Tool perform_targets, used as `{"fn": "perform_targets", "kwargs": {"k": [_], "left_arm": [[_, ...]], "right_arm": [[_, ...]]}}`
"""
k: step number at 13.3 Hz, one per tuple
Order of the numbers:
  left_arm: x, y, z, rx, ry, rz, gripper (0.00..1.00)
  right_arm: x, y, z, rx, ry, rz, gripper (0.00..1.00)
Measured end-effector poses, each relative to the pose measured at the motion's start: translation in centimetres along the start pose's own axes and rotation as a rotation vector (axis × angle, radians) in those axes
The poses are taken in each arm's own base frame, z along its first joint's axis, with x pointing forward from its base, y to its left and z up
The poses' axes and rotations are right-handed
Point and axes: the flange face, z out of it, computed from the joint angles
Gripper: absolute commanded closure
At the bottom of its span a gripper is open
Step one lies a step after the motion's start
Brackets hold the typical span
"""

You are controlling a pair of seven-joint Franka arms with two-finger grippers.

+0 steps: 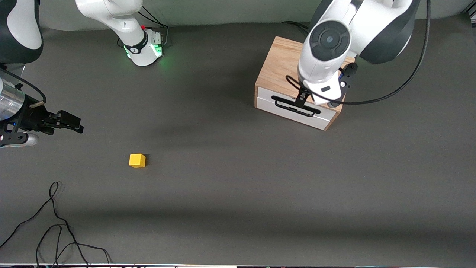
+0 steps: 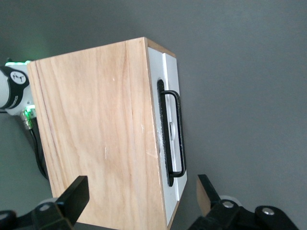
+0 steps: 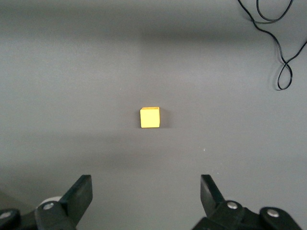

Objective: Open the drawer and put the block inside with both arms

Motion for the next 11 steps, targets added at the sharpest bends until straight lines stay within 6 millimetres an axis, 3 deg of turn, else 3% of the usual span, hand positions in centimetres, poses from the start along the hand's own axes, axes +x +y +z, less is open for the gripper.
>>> {"fn": "perform_targets", "kwargs": {"k": [5, 11], "left_arm": [[-0.4, 3.3, 4.4, 0.034, -0.024, -0.031, 0.0], [-1.1, 5.1, 9.7, -0.013, -0.027, -0.054, 0.0]], "right_arm": [[0.0, 0.0, 0.0, 0.0, 0.0, 0.0, 0.0], [0.0, 0.0, -0.1, 0.0, 0.001, 0.0, 0.0]]}}
